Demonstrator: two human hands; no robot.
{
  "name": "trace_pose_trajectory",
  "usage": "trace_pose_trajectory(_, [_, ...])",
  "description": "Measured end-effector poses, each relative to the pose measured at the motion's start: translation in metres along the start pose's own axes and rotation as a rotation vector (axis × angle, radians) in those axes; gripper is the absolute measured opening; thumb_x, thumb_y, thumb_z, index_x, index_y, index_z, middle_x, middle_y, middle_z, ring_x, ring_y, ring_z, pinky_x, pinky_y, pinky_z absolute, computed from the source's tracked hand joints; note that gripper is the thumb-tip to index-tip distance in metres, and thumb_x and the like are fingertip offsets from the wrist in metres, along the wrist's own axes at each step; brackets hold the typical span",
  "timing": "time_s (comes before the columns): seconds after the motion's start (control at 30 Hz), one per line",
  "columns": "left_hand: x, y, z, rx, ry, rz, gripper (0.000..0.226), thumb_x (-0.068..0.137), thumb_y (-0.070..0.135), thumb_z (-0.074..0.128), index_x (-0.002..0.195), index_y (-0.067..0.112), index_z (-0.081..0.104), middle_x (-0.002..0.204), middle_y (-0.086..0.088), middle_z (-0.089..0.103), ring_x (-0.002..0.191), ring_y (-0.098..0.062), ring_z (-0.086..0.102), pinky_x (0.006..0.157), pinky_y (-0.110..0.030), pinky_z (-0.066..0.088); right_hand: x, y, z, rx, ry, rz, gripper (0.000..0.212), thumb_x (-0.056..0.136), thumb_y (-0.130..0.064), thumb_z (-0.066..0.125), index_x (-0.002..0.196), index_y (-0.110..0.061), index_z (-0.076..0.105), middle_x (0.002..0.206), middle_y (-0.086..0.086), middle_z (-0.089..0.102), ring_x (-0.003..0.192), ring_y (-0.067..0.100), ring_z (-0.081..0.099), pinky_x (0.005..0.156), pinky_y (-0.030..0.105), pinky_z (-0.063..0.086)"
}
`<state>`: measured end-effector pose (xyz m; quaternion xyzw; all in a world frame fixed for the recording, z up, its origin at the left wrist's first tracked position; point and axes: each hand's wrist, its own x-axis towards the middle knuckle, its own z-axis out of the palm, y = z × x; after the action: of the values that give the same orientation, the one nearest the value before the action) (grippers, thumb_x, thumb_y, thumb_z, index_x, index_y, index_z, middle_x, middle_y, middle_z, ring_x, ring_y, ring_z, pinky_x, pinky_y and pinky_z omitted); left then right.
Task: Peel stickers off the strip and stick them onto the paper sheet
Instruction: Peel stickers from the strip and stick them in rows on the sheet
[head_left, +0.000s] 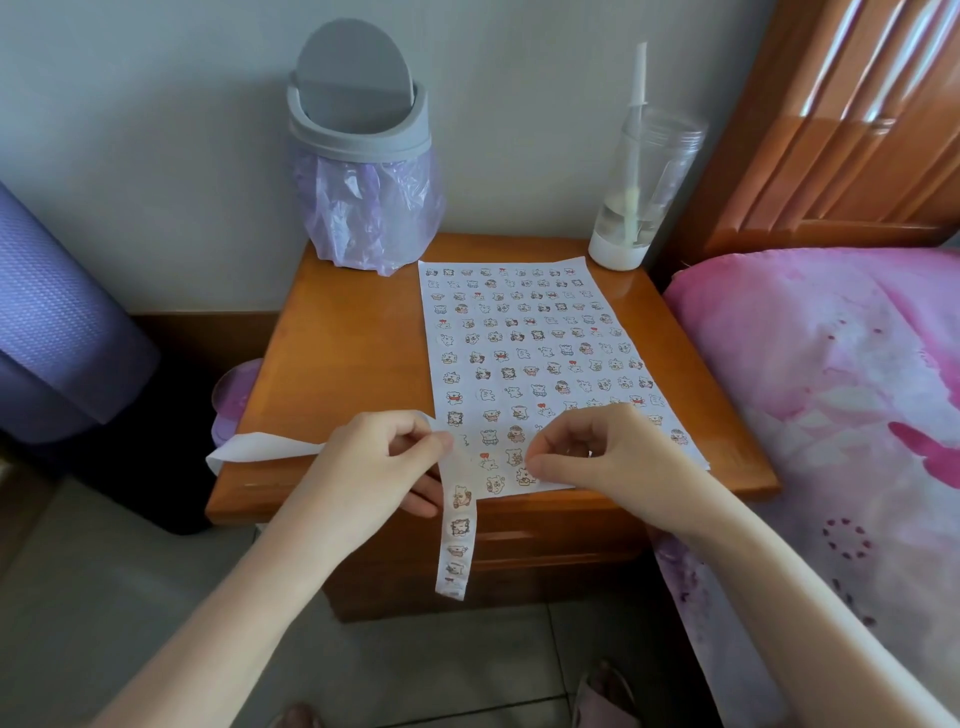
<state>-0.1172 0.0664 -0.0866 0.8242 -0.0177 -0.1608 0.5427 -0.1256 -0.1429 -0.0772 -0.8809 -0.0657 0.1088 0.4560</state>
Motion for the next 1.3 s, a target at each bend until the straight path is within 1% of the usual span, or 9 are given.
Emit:
trace_pose_trajectory(0.17, [0.0, 0.0, 0.0, 0.005, 0.009, 0.001, 0.018, 0.093, 0.02, 0.055, 0.09, 0.008, 0.068, 0.085, 0.003, 0.075, 0.068, -0.015, 0.072, 0.065, -0.035, 0.061, 0.0, 0.001, 0.003, -0.011, 0.021, -0.018, 0.004, 0.08, -0.021, 0.071, 0.082, -0.017, 0.073, 0.078, 0.0, 0.071, 0.064, 0.003, 0.059, 0.062, 0.011, 0.046])
trace_pose_trajectory(0.27, [0.0, 0.0, 0.0, 0.005, 0.008, 0.0, 0.017, 0.093, 0.021, 0.055, 0.091, 0.01, 0.068, 0.085, 0.004, 0.075, 0.068, -0.014, 0.072, 0.064, -0.033, 0.061, 0.0, 0.002, 0.005, -0.032, 0.037, -0.02, 0.002, 0.079, -0.021, 0.072, 0.079, -0.019, 0.073, 0.075, 0.0, 0.069, 0.058, -0.003, 0.052, 0.056, 0.009, 0.043])
trace_pose_trajectory(0.5, [0.0, 0.0, 0.0, 0.001, 0.012, -0.002, 0.017, 0.092, 0.02, 0.055, 0.09, 0.011, 0.069, 0.084, 0.003, 0.075, 0.067, -0.014, 0.072, 0.064, -0.033, 0.061, 0.0, 0.004, 0.01, -0.069, 0.083, -0.027, 0.001, 0.079, -0.019, 0.071, 0.078, -0.019, 0.072, 0.074, -0.006, 0.068, 0.056, -0.007, 0.052, 0.054, 0.006, 0.04])
trace_pose_trajectory(0.63, [0.0, 0.0, 0.0, 0.015, 0.009, -0.004, 0.017, 0.092, 0.022, 0.055, 0.091, 0.011, 0.068, 0.085, 0.005, 0.074, 0.067, -0.013, 0.072, 0.065, -0.034, 0.061, 0.0, 0.005, 0.013, -0.088, 0.097, -0.035, 0.002, 0.08, -0.019, 0.07, 0.081, -0.018, 0.071, 0.072, -0.009, 0.064, 0.058, -0.007, 0.051, 0.054, 0.007, 0.04])
trace_pose_trajectory(0.73, [0.0, 0.0, 0.001, 0.014, 0.01, -0.006, 0.017, 0.092, 0.021, 0.055, 0.09, 0.011, 0.068, 0.085, 0.004, 0.074, 0.067, -0.013, 0.072, 0.064, -0.033, 0.061, 0.0, 0.007, 0.015, -0.104, 0.118, -0.034, 0.003, 0.079, -0.02, 0.071, 0.081, -0.021, 0.069, 0.065, -0.011, 0.058, 0.055, -0.004, 0.047, 0.053, 0.011, 0.039])
trace_pose_trajectory(0.93, [0.0, 0.001, 0.001, 0.03, 0.007, -0.009, 0.017, 0.092, 0.022, 0.055, 0.089, 0.01, 0.067, 0.088, 0.005, 0.073, 0.067, -0.013, 0.072, 0.066, -0.035, 0.061, 0.003, 0.011, 0.013, -0.06, 0.129, 0.0, 0.022, 0.075, -0.032, 0.076, 0.088, -0.025, 0.059, 0.061, -0.008, 0.051, 0.049, 0.0, 0.041, 0.055, 0.019, 0.036])
trace_pose_trajectory(1.07, [0.0, 0.001, 0.0, 0.039, 0.007, -0.006, 0.017, 0.092, 0.023, 0.055, 0.089, 0.01, 0.067, 0.089, 0.005, 0.074, 0.068, -0.013, 0.072, 0.066, -0.035, 0.061, 0.003, 0.01, 0.018, -0.115, 0.15, 0.022, 0.031, 0.069, -0.04, 0.078, 0.087, -0.026, 0.057, 0.065, -0.008, 0.054, 0.056, 0.003, 0.045, 0.056, 0.022, 0.039])
trace_pose_trajectory(1.13, [-0.001, 0.001, 0.0, 0.037, 0.009, -0.007, 0.018, 0.092, 0.023, 0.055, 0.089, 0.01, 0.067, 0.088, 0.005, 0.074, 0.068, -0.012, 0.072, 0.066, -0.035, 0.061, 0.003, 0.01, 0.018, -0.156, 0.16, 0.02, 0.028, 0.071, -0.037, 0.077, 0.086, -0.025, 0.056, 0.066, -0.007, 0.054, 0.057, 0.005, 0.046, 0.058, 0.023, 0.04])
trace_pose_trajectory(1.3, [-0.001, 0.003, 0.0, 0.035, 0.006, -0.013, 0.018, 0.092, 0.022, 0.054, 0.09, 0.009, 0.067, 0.087, 0.006, 0.073, 0.067, -0.012, 0.072, 0.063, -0.032, 0.061, 0.004, 0.012, 0.015, -0.153, 0.155, 0.007, 0.015, 0.082, -0.031, 0.069, 0.087, -0.023, 0.057, 0.062, -0.008, 0.049, 0.05, 0.001, 0.039, 0.05, 0.014, 0.035])
